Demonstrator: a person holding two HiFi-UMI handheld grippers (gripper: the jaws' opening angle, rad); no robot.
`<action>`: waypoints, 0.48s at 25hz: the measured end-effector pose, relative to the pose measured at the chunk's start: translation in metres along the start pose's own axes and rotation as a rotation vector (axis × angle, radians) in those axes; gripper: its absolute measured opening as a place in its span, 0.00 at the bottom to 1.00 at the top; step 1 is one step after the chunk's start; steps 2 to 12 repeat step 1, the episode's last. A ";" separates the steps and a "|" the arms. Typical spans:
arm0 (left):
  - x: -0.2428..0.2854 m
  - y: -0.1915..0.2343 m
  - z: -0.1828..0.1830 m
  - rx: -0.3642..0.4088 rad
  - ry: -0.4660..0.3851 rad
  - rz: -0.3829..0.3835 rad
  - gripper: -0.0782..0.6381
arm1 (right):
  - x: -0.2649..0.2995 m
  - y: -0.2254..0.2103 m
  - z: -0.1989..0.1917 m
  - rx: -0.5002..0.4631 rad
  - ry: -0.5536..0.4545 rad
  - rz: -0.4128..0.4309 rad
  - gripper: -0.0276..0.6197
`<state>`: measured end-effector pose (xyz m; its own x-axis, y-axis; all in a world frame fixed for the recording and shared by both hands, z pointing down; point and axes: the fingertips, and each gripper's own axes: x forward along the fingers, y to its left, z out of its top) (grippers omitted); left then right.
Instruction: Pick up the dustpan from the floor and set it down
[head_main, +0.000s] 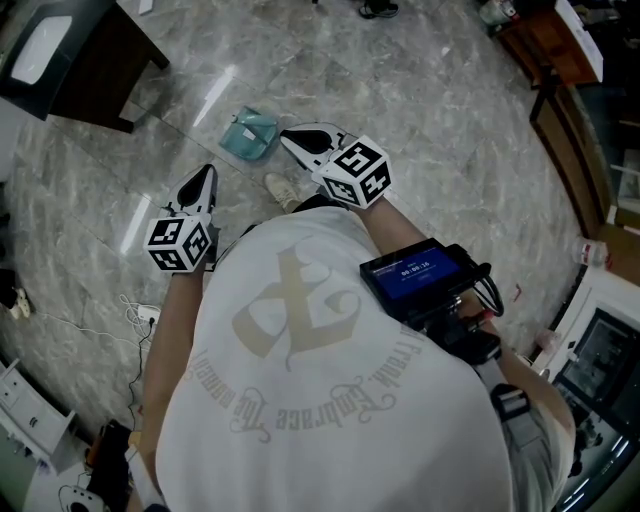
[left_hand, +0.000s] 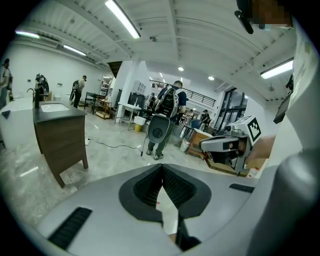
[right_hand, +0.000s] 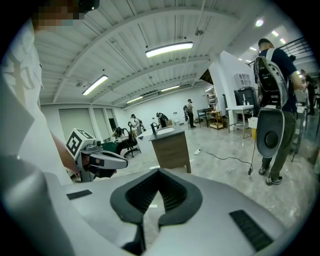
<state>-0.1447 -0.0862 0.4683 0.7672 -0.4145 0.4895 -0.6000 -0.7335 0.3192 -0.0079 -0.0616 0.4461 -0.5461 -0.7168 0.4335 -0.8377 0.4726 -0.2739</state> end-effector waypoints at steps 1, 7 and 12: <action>0.002 0.001 0.001 0.000 0.000 0.001 0.12 | 0.001 -0.002 0.001 -0.002 0.000 0.002 0.07; 0.002 0.001 0.001 0.000 0.000 0.001 0.12 | 0.001 -0.002 0.001 -0.002 0.000 0.002 0.07; 0.002 0.001 0.001 0.000 0.000 0.001 0.12 | 0.001 -0.002 0.001 -0.002 0.000 0.002 0.07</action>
